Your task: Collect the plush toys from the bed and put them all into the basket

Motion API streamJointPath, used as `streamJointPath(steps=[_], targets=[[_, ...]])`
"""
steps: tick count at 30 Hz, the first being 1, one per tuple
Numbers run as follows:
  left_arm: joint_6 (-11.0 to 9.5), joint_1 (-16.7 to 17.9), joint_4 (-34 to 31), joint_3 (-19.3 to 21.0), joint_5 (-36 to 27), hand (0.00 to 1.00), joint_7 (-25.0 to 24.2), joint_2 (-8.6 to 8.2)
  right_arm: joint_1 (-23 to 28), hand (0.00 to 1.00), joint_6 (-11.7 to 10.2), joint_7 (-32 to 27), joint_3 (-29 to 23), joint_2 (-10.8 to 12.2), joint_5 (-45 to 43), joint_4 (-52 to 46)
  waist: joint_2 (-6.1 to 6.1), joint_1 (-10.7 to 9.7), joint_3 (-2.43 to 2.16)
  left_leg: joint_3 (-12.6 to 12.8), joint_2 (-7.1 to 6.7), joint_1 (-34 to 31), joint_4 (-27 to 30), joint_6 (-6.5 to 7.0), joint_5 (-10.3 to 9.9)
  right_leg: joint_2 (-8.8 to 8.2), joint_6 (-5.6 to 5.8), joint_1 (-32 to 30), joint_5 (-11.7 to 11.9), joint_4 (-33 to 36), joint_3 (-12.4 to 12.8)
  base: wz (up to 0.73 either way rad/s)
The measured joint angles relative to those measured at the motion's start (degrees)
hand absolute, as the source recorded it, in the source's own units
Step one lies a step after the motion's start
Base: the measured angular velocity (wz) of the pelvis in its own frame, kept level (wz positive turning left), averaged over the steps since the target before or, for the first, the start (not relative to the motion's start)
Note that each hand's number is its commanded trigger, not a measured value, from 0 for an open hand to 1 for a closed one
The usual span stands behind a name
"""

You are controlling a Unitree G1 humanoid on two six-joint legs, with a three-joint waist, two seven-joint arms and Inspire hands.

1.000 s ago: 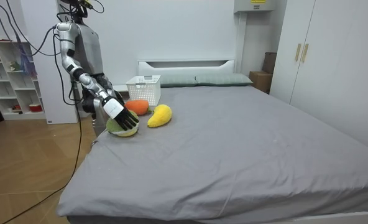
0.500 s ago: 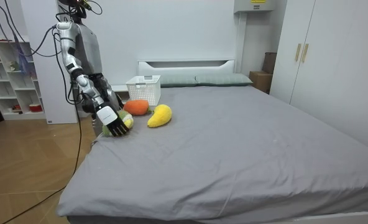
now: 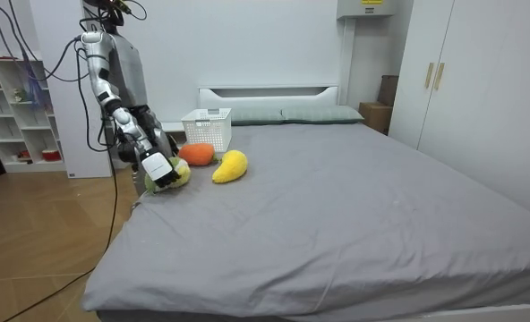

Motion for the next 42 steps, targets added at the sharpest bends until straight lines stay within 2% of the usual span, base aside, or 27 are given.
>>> streamJointPath(steps=[5,8,12,13,18,21,24,29,31,33,35,38,42], targets=[[0.0,0.0,-0.1,0.0,0.0,0.0,0.0,-0.01,-0.5,1.0,0.7,0.0,0.0,0.2,-1.8,-1.7,0.01,0.0,-0.03,0.0,-0.11,-0.3,0.0,-0.01,0.0,-0.06,0.0,0.0,0.0,0.0,0.0,0.0],[0.0,0.2,-1.6,-0.1,0.0,0.0,0.0,-0.11,-0.4,1.0,2.0,-0.7,0.0,0.2,-4.5,-8.8,0.0,-0.3,0.04,0.0,-0.25,-1.1,0.6,0.02,0.0,-0.16,0.0,-0.6,0.0,0.0,-0.2,0.0],[0.0,-0.1,-1.6,0.0,0.0,0.0,0.1,-0.2,-1.1,1.0,2.3,-1.3,0.0,0.2,-7.8,-20.0,0.02,0.0,0.05,0.0,-0.42,-0.9,0.9,0.06,0.1,-0.12,-0.01,-0.7,0.0,0.1,0.0,0.0],[0.0,-0.2,-1.7,0.0,0.0,0.0,0.0,-0.33,-1.5,1.0,2.3,-1.3,0.0,0.2,-9.0,-24.1,0.21,0.1,0.19,0.0,-0.41,-0.8,0.9,0.06,0.1,-0.12,-0.01,-0.6,0.0,0.1,0.0,0.0],[0.0,-0.7,-1.9,0.0,-0.2,0.0,-0.2,-0.57,-4.2,1.0,2.4,-1.6,0.0,0.2,-8.9,-33.8,0.42,0.6,0.34,-0.3,-0.16,-1.1,0.8,0.08,0.1,-0.16,-0.01,-0.5,0.0,0.1,-0.2,0.03],[0.0,-1.3,-1.9,0.1,-0.1,0.0,-0.1,-0.51,-5.5,1.0,2.6,-1.6,0.3,0.1,-8.9,-40.1,0.32,1.5,0.28,-0.6,-0.23,-2.1,0.8,0.1,0.2,-0.19,-0.01,-1.2,0.0,0.1,-0.6,0.05],[0.0,-1.8,-1.9,-0.2,-0.2,0.0,0.0,-0.37,-8.9,1.0,2.6,-1.8,1.6,0.0,-8.9,-40.4,-0.17,1.5,-0.03,-1.4,-0.53,-2.7,1.1,0.12,0.3,-0.26,-0.01,-1.3,0.0,0.0,-1.5,0.15],[0.1,-2.5,-2.9,-1.8,-0.1,0.0,-0.3,-0.53,-14.6,1.0,2.8,-1.8,4.4,0.1,-9.0,-40.5,-0.25,3.3,-0.05,-2.3,-0.6,-3.1,1.1,0.22,0.5,-0.53,-0.01,-1.3,0.0,0.0,-3.2,0.1],[0.0,-2.6,-3.4,-2.4,-0.1,0.0,-1.3,-0.49,-17.2,1.0,2.9,-1.9,4.6,0.3,-8.9,-40.5,-0.27,4.6,-0.04,-2.8,-0.69,-3.1,1.1,0.3,0.6,-0.65,-0.01,-1.2,0.0,0.0,-3.7,0.09],[0.0,-2.9,-3.5,-2.4,-0.1,0.0,-1.5,-0.45,-18.4,1.0,3.4,-2.5,5.6,0.2,-8.9,-41.2,-0.42,6.0,-0.01,-3.1,-0.73,-3.2,1.1,0.32,0.6,-0.68,-0.01,-1.2,0.0,0.0,-3.9,0.1],[0.0,-2.9,-3.8,-2.4,-0.1,0.0,-1.6,-0.49,-19.1,1.0,3.5,-2.5,7.2,0.2,-9.2,-42.5,-0.54,6.5,-0.04,-3.8,-0.8,-3.7,1.2,0.31,0.7,-0.75,-0.01,-1.2,0.0,0.0,-4.7,0.16],[0.0,-3.1,-5.2,-3.8,-0.1,0.0,-2.3,-0.42,-21.4,1.0,3.9,-2.5,9.1,0.2,-9.7,-42.6,-0.64,7.2,0.05,-5.1,-1.1,-4.9,1.9,0.4,0.7,-0.98,-0.01,-1.4,0.0,0.0,-6.0,0.23],[0.0,-4.0,-5.4,-5.1,0.0,0.0,-2.5,-0.44,-23.9,1.0,3.9,-3.0,10.5,0.2,-8.1,-41.1,-0.37,9.9,0.45,-6.5,-1.52,-5.0,2.1,0.52,1.1,-1.19,-0.01,-0.8,0.0,0.0,-7.3,0.18]])
